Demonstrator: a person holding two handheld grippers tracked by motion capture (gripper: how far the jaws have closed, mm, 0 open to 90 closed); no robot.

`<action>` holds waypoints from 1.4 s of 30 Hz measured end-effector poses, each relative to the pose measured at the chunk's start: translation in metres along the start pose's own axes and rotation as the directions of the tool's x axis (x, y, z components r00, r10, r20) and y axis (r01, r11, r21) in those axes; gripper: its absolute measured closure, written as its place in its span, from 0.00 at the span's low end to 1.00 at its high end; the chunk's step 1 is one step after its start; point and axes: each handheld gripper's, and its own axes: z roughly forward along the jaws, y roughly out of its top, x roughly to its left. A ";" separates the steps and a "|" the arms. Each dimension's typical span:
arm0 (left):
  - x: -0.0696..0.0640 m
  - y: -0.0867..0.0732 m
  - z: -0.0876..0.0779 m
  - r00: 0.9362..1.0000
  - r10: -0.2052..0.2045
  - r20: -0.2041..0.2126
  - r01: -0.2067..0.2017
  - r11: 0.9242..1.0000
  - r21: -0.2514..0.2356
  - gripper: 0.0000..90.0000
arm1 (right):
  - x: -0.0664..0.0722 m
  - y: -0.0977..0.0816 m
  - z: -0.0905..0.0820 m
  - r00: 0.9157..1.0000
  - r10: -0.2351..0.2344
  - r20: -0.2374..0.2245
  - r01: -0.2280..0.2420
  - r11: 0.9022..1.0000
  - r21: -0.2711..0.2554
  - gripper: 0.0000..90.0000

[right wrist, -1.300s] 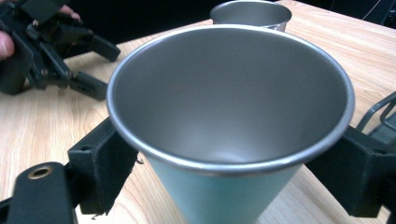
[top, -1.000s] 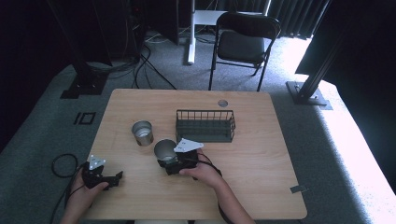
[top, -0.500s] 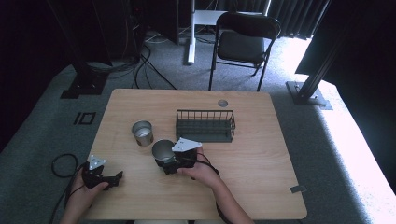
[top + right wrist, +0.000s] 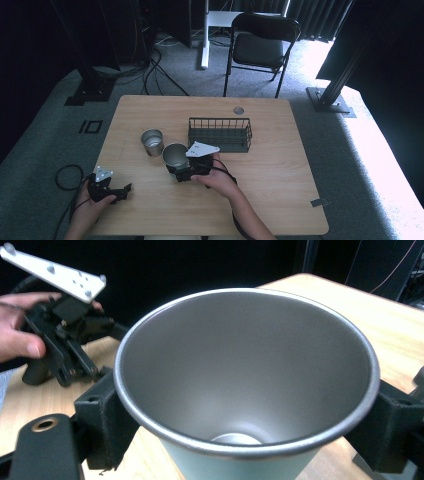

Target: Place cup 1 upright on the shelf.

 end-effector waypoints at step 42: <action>0.000 0.000 0.000 1.000 0.000 0.000 0.000 1.000 0.000 0.02 | -0.037 0.077 -0.056 0.989 0.017 0.146 0.001 0.993 -0.122 0.15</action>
